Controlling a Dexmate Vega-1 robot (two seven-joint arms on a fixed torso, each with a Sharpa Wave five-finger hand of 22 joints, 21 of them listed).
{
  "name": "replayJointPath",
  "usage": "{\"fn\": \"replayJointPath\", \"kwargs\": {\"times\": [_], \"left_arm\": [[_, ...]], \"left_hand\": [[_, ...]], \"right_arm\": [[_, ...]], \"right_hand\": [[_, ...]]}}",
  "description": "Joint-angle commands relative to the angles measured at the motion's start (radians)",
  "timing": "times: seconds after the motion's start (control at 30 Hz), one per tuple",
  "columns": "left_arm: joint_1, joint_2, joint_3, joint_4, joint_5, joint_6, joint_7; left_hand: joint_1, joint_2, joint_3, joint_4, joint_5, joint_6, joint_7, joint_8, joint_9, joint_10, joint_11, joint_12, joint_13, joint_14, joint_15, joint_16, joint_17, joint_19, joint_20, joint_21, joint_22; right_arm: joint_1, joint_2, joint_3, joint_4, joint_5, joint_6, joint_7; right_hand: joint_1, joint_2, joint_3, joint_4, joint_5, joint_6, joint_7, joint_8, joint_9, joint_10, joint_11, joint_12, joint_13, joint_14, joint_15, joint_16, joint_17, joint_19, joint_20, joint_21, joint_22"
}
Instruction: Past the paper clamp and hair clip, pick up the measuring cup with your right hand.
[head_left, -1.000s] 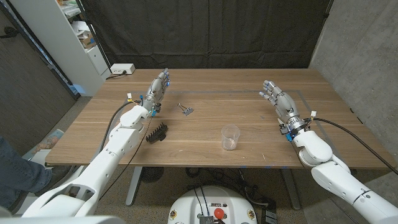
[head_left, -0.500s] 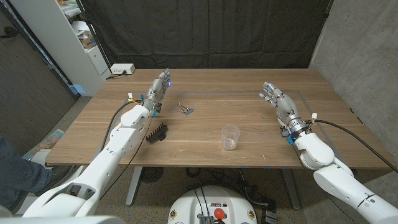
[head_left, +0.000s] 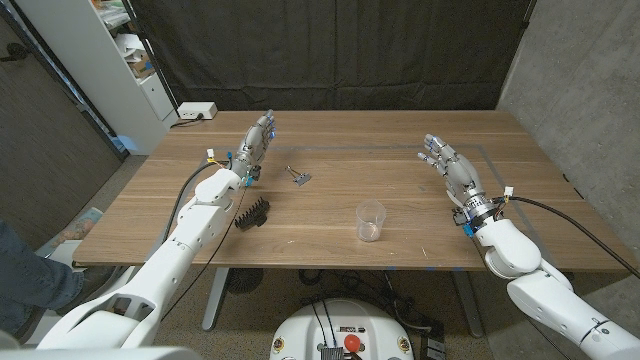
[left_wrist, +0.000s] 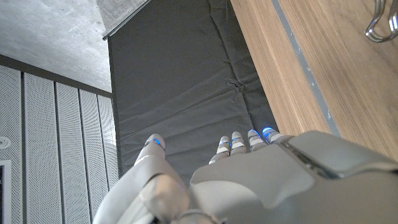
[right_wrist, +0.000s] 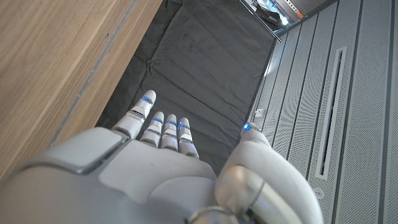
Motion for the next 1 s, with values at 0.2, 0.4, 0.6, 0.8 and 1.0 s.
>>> {"fn": "replayJointPath", "kwargs": {"times": [0.2,0.4,0.6,0.8,1.0], "left_arm": [[0.006,-0.002,0.006,-0.016,0.004,0.004,0.008],[0.009,0.001,0.006,-0.027,0.006,0.008,0.015],[0.010,0.004,0.008,-0.036,0.006,0.012,0.015],[0.018,0.006,0.011,-0.048,0.007,0.017,0.022],[0.030,0.012,0.012,-0.069,0.007,0.028,0.028]], "left_hand": [[0.005,0.004,0.000,-0.003,-0.001,-0.010,-0.003,0.005,0.002,-0.009,0.000,0.003,0.002,-0.047,0.001,0.004,0.002,-0.087,0.003,0.005,0.006],[0.005,0.004,-0.001,-0.003,-0.001,-0.011,-0.004,0.005,0.002,-0.010,0.001,0.003,0.002,-0.047,0.001,0.004,0.002,-0.087,0.003,0.005,0.006],[0.005,0.004,-0.001,-0.004,-0.001,-0.011,-0.003,0.004,0.002,-0.010,0.003,0.003,0.002,-0.047,0.001,0.005,0.002,-0.088,0.003,0.005,0.006],[0.006,0.005,-0.002,-0.004,-0.001,-0.012,-0.003,0.004,0.002,-0.010,0.001,0.004,0.002,-0.047,-0.001,0.005,0.002,-0.088,0.004,0.006,0.006],[0.006,0.005,-0.002,-0.005,-0.001,-0.013,-0.003,0.004,0.002,-0.011,0.002,0.004,0.002,-0.048,-0.001,0.005,0.002,-0.089,0.005,0.005,0.006]], "right_arm": [[-0.059,-0.010,0.025,-0.031,-0.040,0.017,-0.033],[-0.072,-0.010,0.030,-0.038,-0.061,0.024,-0.043],[-0.081,-0.007,0.032,-0.041,-0.070,0.027,-0.049],[-0.100,-0.010,0.037,-0.052,-0.096,0.031,-0.059],[-0.119,-0.021,0.040,-0.068,-0.109,0.038,-0.054]], "right_hand": [[0.014,-0.007,0.000,-0.009,0.005,0.000,-0.005,0.002,0.005,0.003,0.001,-0.001,0.003,0.002,0.007,-0.002,0.002,0.003,0.007,0.000,0.005],[0.017,-0.010,0.000,-0.012,0.006,0.001,-0.006,0.002,0.005,0.003,0.002,-0.001,0.003,0.002,0.006,-0.002,0.001,0.002,0.007,0.000,0.005],[0.020,-0.011,0.000,-0.015,0.006,0.000,-0.006,0.002,0.005,0.003,0.002,-0.001,0.003,0.002,0.006,-0.003,0.001,0.002,0.007,0.000,0.005],[0.023,-0.013,0.000,-0.018,0.007,0.001,-0.007,0.002,0.005,0.002,0.000,-0.001,0.003,0.001,0.006,-0.003,0.001,0.001,0.007,0.000,0.005],[0.028,-0.015,0.000,-0.021,0.008,0.001,-0.007,0.003,0.005,0.003,-0.003,-0.001,0.003,0.002,0.006,-0.004,0.000,0.000,0.007,-0.001,0.005]]}}
